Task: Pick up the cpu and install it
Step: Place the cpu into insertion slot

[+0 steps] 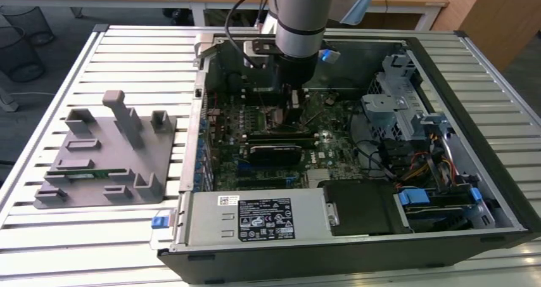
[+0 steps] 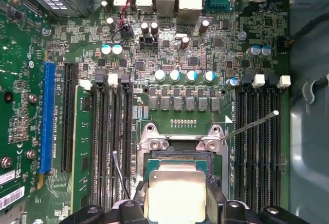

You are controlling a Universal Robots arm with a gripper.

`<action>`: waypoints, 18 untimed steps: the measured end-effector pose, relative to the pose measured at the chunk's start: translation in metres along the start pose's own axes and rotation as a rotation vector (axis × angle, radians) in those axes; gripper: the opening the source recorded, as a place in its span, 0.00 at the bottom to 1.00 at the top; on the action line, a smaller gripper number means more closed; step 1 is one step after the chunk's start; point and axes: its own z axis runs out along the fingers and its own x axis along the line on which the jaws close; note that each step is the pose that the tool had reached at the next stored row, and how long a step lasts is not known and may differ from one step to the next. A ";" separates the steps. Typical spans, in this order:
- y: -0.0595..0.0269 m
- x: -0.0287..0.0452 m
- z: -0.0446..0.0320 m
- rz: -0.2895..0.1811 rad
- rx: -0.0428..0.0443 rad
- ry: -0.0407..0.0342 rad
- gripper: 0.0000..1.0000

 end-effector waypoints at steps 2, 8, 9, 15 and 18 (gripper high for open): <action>0.0000 -0.0002 0.0013 0.000 0.0000 -0.0007 0.53; 0.0004 -0.0010 0.0052 -0.003 -0.0001 -0.0018 0.53; 0.0004 -0.0014 0.0056 -0.004 -0.0001 -0.0017 0.53; 0.0009 -0.0039 0.0084 -0.007 -0.0001 -0.0016 0.53; 0.0009 -0.0040 0.0089 -0.007 -0.0002 -0.0015 0.53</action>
